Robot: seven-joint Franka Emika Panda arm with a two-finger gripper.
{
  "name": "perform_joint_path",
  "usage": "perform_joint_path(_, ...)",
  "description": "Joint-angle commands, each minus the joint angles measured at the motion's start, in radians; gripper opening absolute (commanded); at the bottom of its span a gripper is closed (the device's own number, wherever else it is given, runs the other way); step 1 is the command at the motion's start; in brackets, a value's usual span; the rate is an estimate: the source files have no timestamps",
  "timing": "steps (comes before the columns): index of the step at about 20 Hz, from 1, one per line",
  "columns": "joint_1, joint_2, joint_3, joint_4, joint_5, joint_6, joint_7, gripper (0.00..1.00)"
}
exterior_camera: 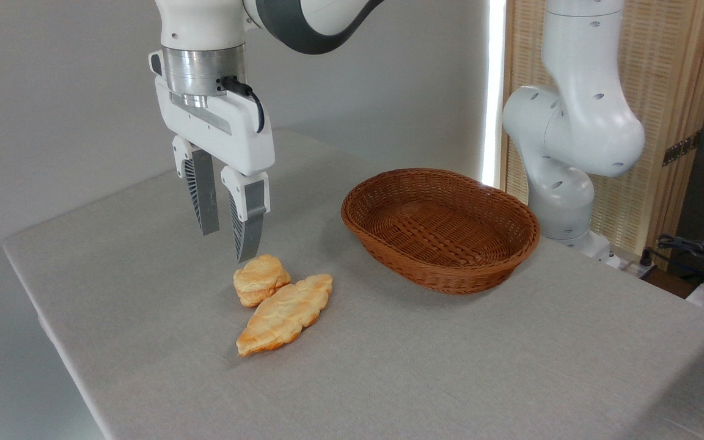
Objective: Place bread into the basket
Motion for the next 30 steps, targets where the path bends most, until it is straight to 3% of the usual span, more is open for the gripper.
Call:
perform_joint_path(1,0.0,0.003,-0.001,0.01,-0.012,-0.027,-0.016,1.0)
perform_joint_path(24,0.002,-0.006,-0.014,-0.008,-0.014,-0.028,-0.016,1.0)
perform_joint_path(28,-0.02,-0.001,-0.025,-0.044,-0.015,-0.01,-0.016,1.0)
perform_joint_path(30,-0.044,0.005,-0.028,-0.061,-0.041,0.01,-0.016,1.0)
